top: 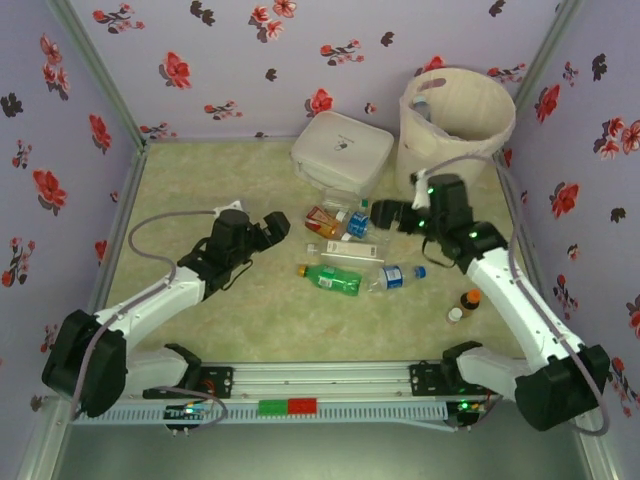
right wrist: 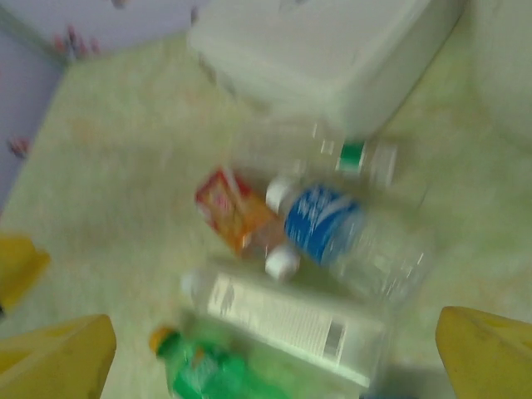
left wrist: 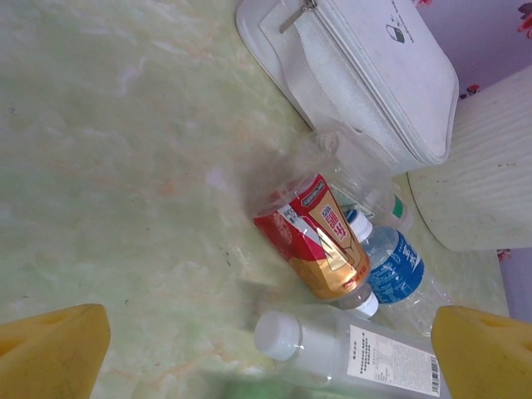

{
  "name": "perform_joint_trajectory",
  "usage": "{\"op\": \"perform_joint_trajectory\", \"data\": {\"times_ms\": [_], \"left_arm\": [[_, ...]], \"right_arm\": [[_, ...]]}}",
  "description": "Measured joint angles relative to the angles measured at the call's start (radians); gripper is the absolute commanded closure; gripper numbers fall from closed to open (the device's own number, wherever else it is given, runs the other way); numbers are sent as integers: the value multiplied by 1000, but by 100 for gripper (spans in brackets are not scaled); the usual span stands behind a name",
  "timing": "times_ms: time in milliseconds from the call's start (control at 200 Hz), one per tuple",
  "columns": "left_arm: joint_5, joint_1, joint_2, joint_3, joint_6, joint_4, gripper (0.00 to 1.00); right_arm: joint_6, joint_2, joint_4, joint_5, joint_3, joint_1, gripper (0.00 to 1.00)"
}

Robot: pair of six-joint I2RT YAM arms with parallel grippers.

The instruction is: Put the plastic bottles in the bin

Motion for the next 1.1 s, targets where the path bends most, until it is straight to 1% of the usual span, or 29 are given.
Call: {"op": "perform_joint_trajectory", "data": {"times_ms": [115, 195, 245, 330, 530, 750, 1005, 1100], "left_arm": [[0, 10, 0, 0, -1, 0, 0], [1, 18, 0, 0, -5, 3, 0], [5, 25, 0, -1, -12, 7, 0], [18, 40, -5, -8, -20, 13, 0], [35, 80, -55, -72, -51, 24, 0], [39, 112, -122, -140, -77, 26, 0], [42, 122, -140, -147, -84, 26, 0], [42, 122, -140, -147, -87, 27, 0]], "right_arm": [[-14, 19, -29, 44, -68, 178, 3], [-30, 77, -37, 66, -71, 297, 3], [-45, 124, -40, 73, -69, 346, 4], [-77, 222, -59, 85, -50, 398, 5], [-158, 421, -135, 150, 53, 484, 4], [-231, 516, -170, 244, 117, 526, 5], [-311, 645, -199, 338, 169, 571, 15], [-331, 693, -209, 372, 180, 582, 20]]}}
